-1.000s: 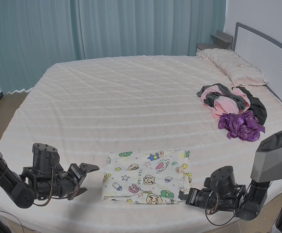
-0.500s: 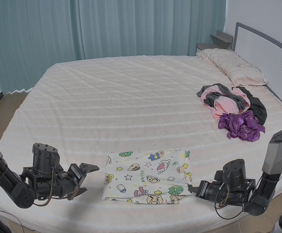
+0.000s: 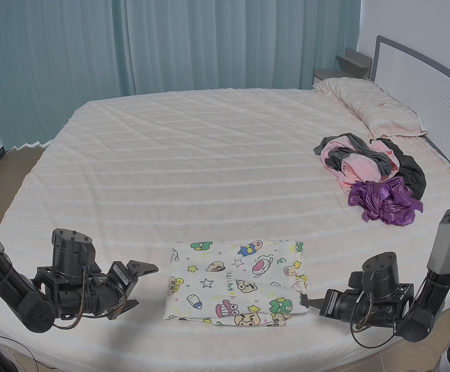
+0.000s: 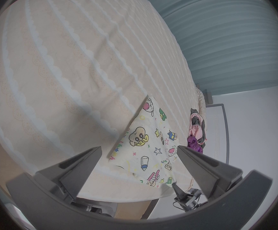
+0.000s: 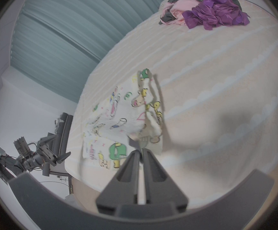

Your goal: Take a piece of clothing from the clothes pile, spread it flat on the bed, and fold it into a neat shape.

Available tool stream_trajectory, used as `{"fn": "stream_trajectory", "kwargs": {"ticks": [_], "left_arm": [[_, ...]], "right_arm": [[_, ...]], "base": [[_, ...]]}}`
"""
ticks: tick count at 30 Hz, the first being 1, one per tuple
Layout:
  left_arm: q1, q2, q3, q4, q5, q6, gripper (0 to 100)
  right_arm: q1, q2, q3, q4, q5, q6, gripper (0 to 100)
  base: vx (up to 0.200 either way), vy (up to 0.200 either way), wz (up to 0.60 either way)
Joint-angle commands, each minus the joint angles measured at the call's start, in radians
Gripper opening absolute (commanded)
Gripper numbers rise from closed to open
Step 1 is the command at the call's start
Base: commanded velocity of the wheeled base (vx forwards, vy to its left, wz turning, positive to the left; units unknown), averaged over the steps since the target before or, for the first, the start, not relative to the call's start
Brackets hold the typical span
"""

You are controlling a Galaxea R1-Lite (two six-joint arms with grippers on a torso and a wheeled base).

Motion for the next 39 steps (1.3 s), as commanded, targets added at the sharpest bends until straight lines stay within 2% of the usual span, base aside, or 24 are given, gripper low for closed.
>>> {"fn": "stream_trajectory", "kwargs": {"ticks": [1, 7, 11, 12, 18, 23, 30, 39], "left_arm": [[0.001, 0.001, -0.002, 0.0, 0.0, -0.001, 100], [0.0, 0.006, 0.001, 0.001, 0.0, -0.002, 100], [0.0, 0.006, 0.001, 0.0, 0.0, -0.002, 100], [0.0, 0.007, 0.001, 0.0, 0.0, -0.002, 100], [0.0, 0.009, 0.001, 0.0, 0.0, -0.002, 100], [-0.002, 0.009, 0.001, 0.0, 0.0, -0.002, 100], [0.0, 0.01, 0.003, 0.001, 0.0, -0.004, 100], [0.0, 0.014, 0.003, 0.0, 0.0, -0.004, 100]], "right_arm": [[-0.021, 0.029, -0.009, 0.007, 0.002, -0.021, 100], [-0.052, 0.011, -0.035, -0.01, 0.002, -0.046, 100], [-0.082, 0.008, -0.147, 0.015, 0.003, -0.046, 100], [-0.093, 0.025, -0.236, 0.064, 0.003, -0.046, 100], [-0.085, 0.055, -0.443, 0.242, 0.005, -0.041, 100], [-0.105, 0.163, -0.579, 0.295, 0.002, -0.041, 100], [-0.107, 0.241, -0.644, 0.297, 0.002, -0.041, 100], [-0.104, 0.232, -0.651, 0.288, 0.002, -0.036, 100]], "base": [[0.0, 0.0, 0.0], [0.0, 0.0, 0.0], [0.0, 0.0, 0.0], [0.0, 0.0, 0.0], [0.0, 0.0, 0.0], [0.0, 0.0, 0.0], [0.0, 0.0, 0.0], [0.0, 0.0, 0.0]]}}
